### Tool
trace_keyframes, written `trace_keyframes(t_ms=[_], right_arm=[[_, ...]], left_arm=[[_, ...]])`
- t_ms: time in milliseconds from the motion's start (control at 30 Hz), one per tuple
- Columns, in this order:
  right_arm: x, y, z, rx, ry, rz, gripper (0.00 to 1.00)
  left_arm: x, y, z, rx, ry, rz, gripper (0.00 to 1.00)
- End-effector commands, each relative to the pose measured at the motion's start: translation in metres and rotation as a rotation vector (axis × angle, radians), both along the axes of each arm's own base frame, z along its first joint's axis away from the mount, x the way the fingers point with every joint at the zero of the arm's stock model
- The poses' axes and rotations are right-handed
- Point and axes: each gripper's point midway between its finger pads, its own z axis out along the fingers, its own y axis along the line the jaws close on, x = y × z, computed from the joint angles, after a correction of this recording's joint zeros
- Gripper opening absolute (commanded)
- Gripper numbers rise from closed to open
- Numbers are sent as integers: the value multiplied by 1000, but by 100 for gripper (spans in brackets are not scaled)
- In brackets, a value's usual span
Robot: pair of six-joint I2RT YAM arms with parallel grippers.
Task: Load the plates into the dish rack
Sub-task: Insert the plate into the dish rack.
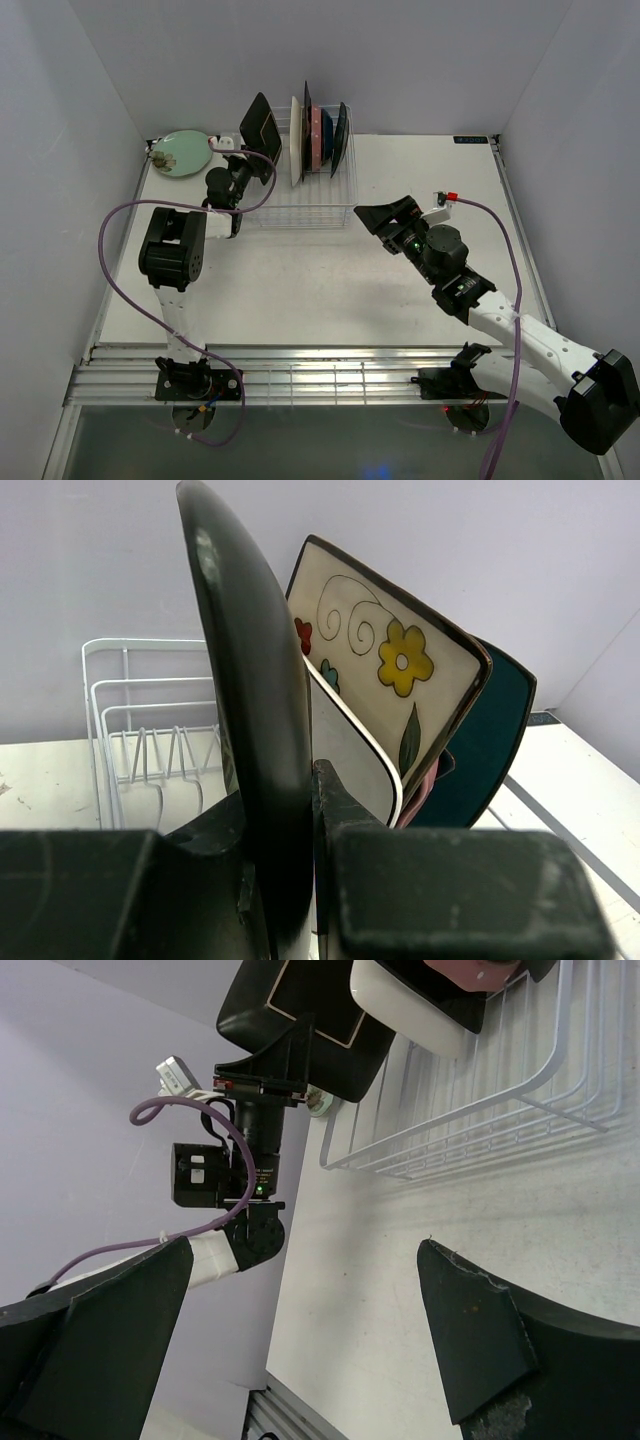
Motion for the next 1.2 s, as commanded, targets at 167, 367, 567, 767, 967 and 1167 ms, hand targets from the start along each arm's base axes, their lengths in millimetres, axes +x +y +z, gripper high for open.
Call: trace_keyframes(t_ms=[167, 367, 567, 767, 967, 1167], right_arm=[[0, -4, 16, 24, -60, -12, 99], [0, -2, 13, 22, -55, -7, 99], [0, -1, 12, 20, -52, -2, 99], [-1, -1, 14, 24, -59, 1, 99], [-2, -1, 13, 23, -58, 2, 99], [-2, -1, 12, 22, -57, 4, 99]], left_arm=[[-55, 0, 173, -61, -535, -21, 0], [-60, -2, 189, -42, -553, -19, 0], [-55, -5, 183, -63, -511, -37, 0], [-42, -9, 158, -77, -451, -50, 0], [-32, -16, 141, -90, -421, -65, 0], [-20, -18, 122, -85, -392, -51, 0]])
